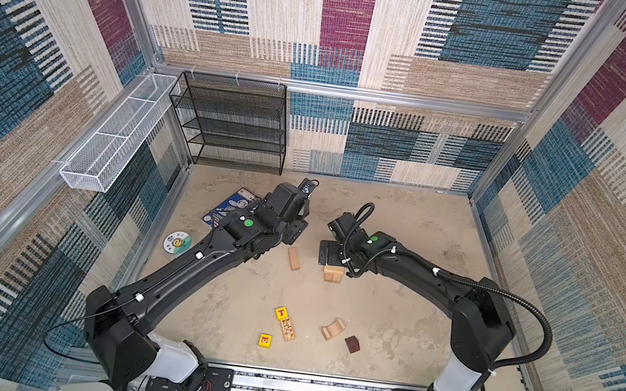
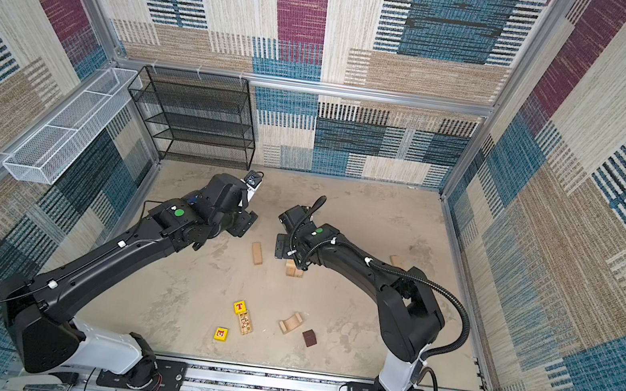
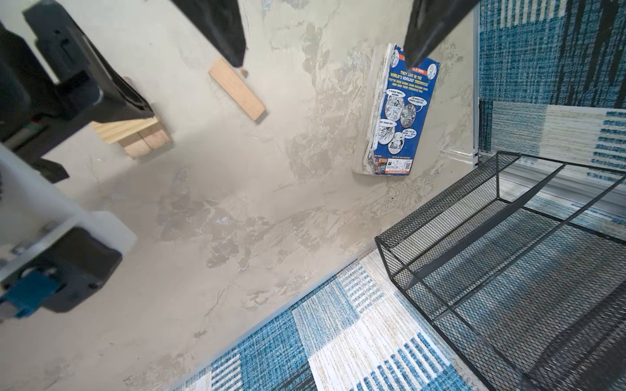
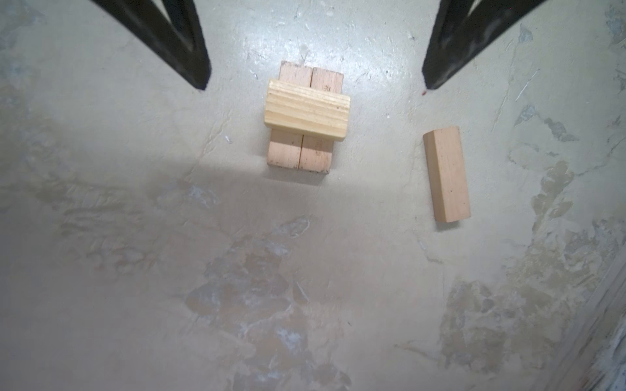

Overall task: Build the wood block tower
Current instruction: 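Open the right gripper and raise it off the stack, then move the right gripper toward the yellow letter cubes nearer the robot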

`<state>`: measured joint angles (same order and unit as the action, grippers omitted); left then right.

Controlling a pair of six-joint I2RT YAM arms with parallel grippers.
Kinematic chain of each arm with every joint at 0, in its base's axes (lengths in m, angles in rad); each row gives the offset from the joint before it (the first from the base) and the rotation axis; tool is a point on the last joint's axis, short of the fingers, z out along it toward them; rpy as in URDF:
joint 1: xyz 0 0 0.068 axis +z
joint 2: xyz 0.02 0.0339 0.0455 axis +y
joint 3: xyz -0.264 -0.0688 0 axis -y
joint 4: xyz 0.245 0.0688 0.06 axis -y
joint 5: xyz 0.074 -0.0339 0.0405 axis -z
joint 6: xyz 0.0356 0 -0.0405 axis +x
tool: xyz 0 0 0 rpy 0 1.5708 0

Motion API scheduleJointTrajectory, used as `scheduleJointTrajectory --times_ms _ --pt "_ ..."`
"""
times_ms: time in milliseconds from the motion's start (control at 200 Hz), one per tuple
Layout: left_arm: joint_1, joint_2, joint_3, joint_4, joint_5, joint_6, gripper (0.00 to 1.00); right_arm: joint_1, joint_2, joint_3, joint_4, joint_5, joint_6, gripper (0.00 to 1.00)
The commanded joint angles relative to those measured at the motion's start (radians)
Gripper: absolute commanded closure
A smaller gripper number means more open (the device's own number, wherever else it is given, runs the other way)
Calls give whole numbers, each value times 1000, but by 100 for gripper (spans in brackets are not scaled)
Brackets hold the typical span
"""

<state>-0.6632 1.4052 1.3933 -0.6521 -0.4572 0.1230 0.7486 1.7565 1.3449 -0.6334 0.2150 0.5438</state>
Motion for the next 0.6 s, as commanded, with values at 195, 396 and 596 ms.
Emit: scheduleJointTrajectory --times_ms 195,396,596 --pt "8 51 47 -37 159 -70 22 0 -106 -80 134 131 -225 4" --pt "25 104 70 -43 214 -106 24 -7 -151 -149 176 167 -262 8" --pt "34 170 102 -43 273 -154 26 -45 -208 -234 205 185 -242 10"
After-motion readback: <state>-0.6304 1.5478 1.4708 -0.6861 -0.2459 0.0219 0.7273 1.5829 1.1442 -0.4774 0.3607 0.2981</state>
